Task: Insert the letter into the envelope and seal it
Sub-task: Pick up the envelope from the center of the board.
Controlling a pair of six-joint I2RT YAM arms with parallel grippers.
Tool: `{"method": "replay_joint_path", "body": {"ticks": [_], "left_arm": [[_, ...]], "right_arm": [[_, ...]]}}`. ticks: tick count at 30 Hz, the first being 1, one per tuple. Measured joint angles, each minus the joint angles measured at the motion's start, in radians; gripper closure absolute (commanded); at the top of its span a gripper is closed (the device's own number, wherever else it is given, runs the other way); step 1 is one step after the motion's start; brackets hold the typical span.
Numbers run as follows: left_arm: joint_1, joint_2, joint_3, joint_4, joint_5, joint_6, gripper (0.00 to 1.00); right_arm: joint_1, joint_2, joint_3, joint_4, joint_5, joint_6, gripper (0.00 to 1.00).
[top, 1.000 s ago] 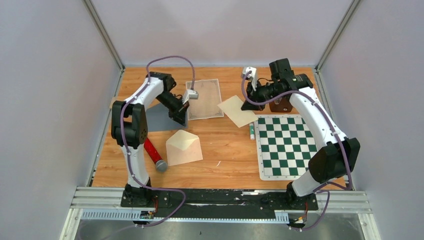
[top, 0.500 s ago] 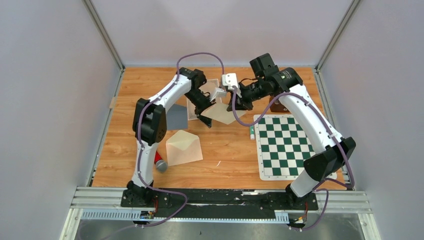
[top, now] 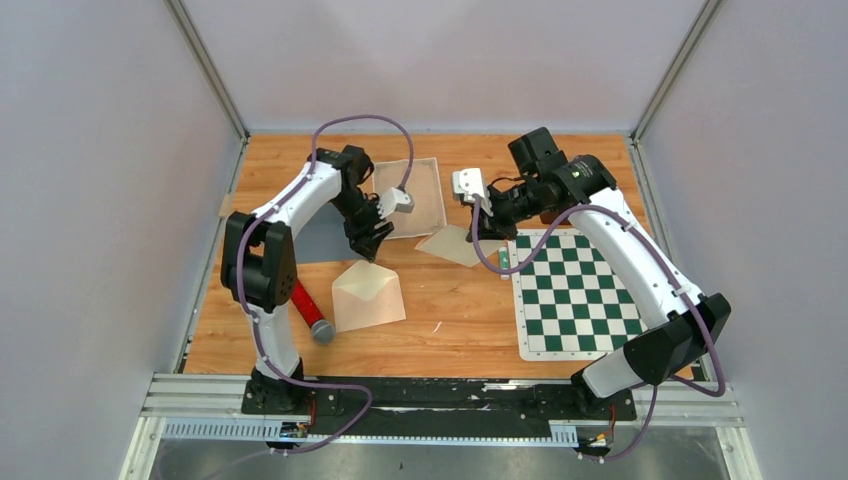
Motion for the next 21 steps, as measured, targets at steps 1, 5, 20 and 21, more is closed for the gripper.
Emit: {"method": "replay_joint_path", "body": {"ticks": [1,5,20,21], "left_arm": [[-0.003,0.006,-0.008,0.007,-0.011,0.008,0.35],[-0.013,0.038,-0.020,0.019,-0.027,0.029,0.39],[-0.005,0.088,-0.084,0.033,-0.089,0.055,0.63],[-0.005,0.094,-0.086,0.033,-0.089,0.055,0.66]], "right_arm": [[0.000,0.000,0.000,0.001,0.003,0.002,1.00],[0.000,0.000,0.000,0.002,0.013,0.014,1.00],[0.000,0.001,-0.014,0.005,0.023,0.030,1.00],[0.000,0.001,-0.014,0.005,0.024,0.031,1.00]]}}
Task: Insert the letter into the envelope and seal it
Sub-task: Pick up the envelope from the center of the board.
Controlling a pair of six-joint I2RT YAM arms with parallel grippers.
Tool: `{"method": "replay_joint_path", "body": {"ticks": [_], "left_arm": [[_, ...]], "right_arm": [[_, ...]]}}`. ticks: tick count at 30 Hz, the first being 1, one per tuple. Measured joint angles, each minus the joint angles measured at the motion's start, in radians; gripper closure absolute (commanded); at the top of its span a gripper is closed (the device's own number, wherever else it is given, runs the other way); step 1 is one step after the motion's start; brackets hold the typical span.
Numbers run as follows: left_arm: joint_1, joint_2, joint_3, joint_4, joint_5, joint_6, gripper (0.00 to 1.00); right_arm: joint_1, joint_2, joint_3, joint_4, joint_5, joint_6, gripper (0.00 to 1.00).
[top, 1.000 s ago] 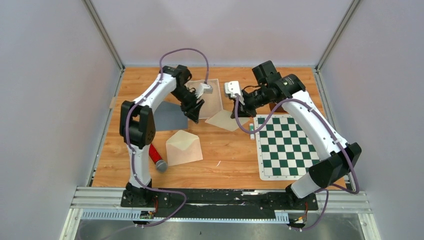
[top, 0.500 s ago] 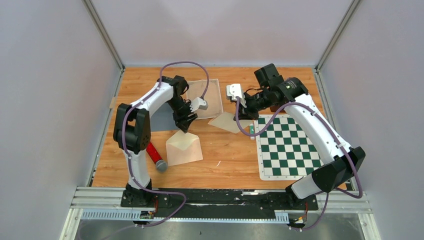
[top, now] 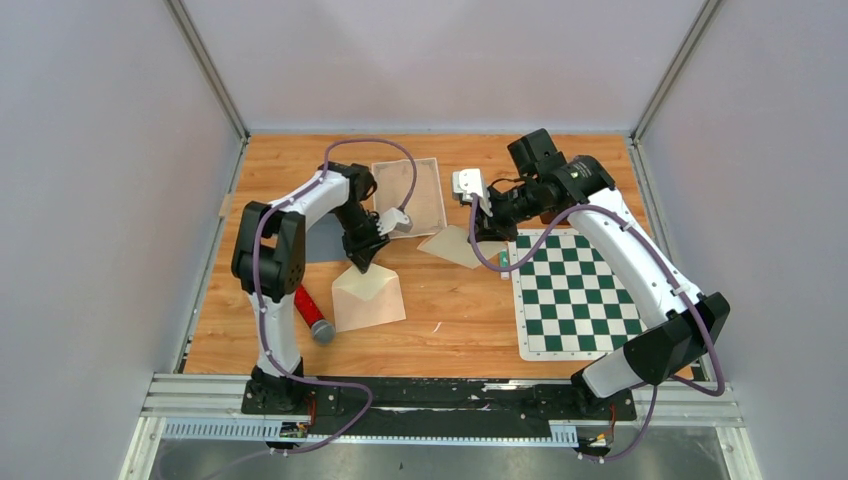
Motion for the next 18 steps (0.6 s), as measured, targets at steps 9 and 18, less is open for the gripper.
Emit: {"method": "replay_joint_path", "body": {"ticks": [9,18], "left_arm": [[0.011,0.043,0.019,-0.043,0.029,0.011,1.00],[-0.033,0.147,0.395,-0.229,0.248,-0.024,1.00]], "right_arm": [[0.000,0.000,-0.012,0.006,0.006,0.005,1.00],[0.009,0.068,0.079,0.000,-0.003,-0.027,1.00]]}}
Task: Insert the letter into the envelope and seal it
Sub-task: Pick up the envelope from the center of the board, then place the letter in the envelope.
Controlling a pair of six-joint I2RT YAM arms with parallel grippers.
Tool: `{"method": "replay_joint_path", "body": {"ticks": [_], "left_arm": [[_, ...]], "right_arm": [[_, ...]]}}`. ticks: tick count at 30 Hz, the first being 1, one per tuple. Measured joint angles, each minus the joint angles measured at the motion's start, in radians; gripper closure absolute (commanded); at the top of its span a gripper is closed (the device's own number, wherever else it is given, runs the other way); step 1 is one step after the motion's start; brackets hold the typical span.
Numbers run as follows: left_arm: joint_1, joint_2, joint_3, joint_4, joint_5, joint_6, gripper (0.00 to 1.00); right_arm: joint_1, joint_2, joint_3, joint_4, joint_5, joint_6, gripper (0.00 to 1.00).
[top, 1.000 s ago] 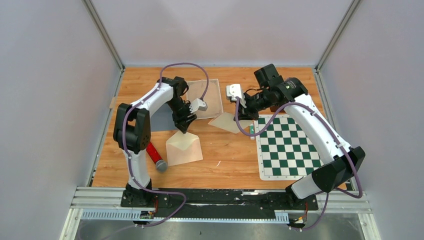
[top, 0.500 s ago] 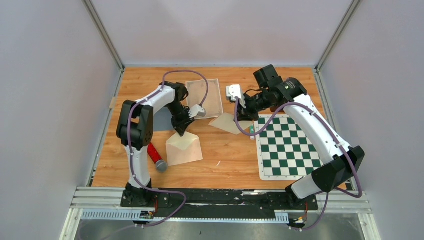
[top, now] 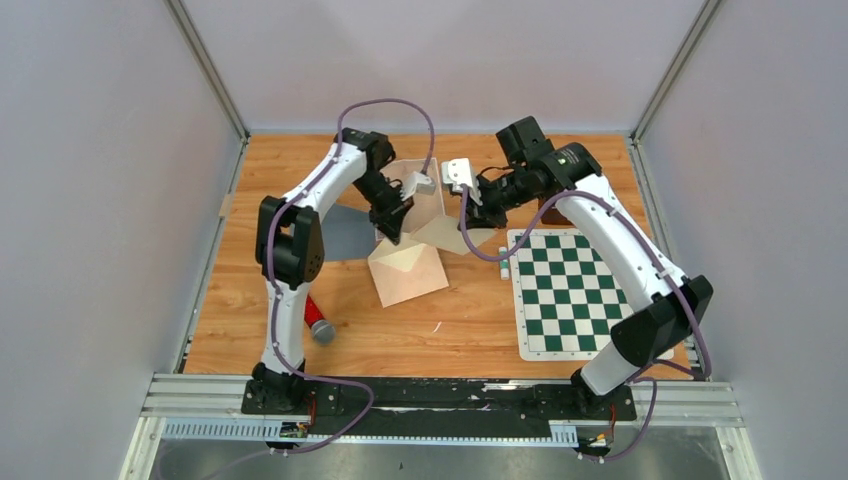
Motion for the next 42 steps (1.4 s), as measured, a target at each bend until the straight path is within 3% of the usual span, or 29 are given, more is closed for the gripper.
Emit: {"method": "replay_joint_path", "body": {"ticks": [5,11,23,42], "left_arm": [[-0.111,0.140,0.208,-0.072,0.047,-0.034,1.00],[-0.194,0.330,0.369,-0.097,0.077,-0.052,1.00],[-0.209,0.362,0.374,-0.123,0.127,-0.112,1.00],[-0.214,0.339,0.407,-0.131,0.193,-0.313,0.99]], "right_arm": [[0.055,0.094,0.095,-0.008,0.018,-0.108,1.00],[0.113,0.147,0.097,-0.038,0.058,-0.287,1.00],[0.119,0.328,0.206,-0.211,0.080,-0.479,1.00],[0.154,0.423,0.248,-0.249,0.187,-0.512,1.00]]}}
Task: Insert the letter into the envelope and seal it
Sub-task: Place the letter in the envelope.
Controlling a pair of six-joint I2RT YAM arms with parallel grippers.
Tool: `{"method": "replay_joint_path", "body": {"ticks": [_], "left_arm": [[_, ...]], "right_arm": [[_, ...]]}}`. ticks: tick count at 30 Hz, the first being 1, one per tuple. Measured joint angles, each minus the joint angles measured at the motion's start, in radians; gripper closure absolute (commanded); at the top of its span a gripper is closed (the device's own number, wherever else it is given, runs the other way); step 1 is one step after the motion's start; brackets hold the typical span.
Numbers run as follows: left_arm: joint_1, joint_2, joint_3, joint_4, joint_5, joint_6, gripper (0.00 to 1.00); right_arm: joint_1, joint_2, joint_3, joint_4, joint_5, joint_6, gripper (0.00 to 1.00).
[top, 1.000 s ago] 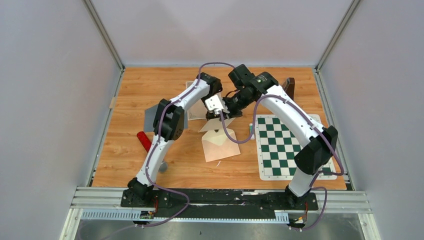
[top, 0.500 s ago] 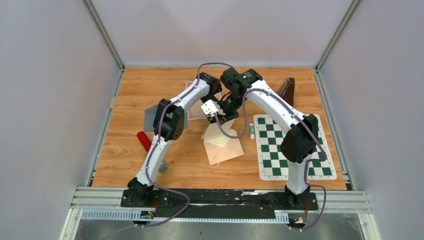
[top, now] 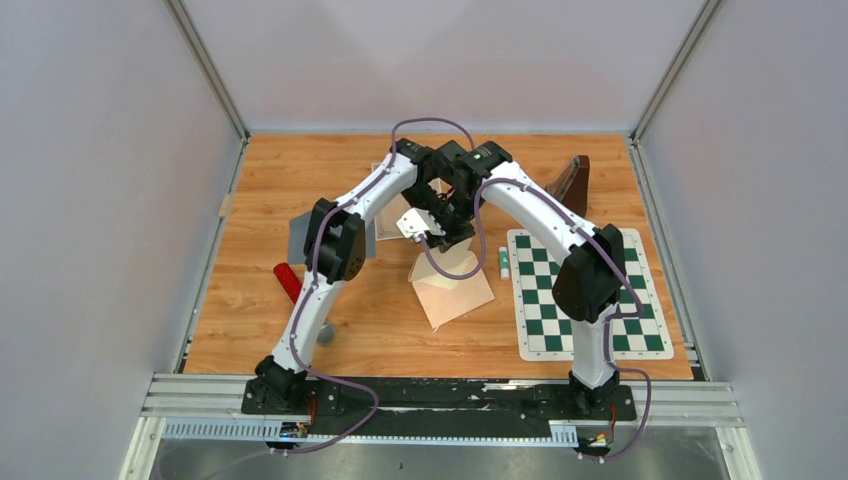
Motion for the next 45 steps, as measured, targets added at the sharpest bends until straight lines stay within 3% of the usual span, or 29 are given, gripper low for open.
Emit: {"method": "replay_joint_path", "body": {"ticks": [20,45], "left_arm": [[-0.003,-0.018,0.009,0.000,0.018,-0.043,0.99],[-0.004,-0.039,0.000,0.001,0.044,0.023,1.00]], "right_arm": [[0.022,0.003,-0.016,0.035,0.102,-0.028,1.00],[0.027,-0.018,-0.081,0.121,0.140,-0.135,1.00]]}}
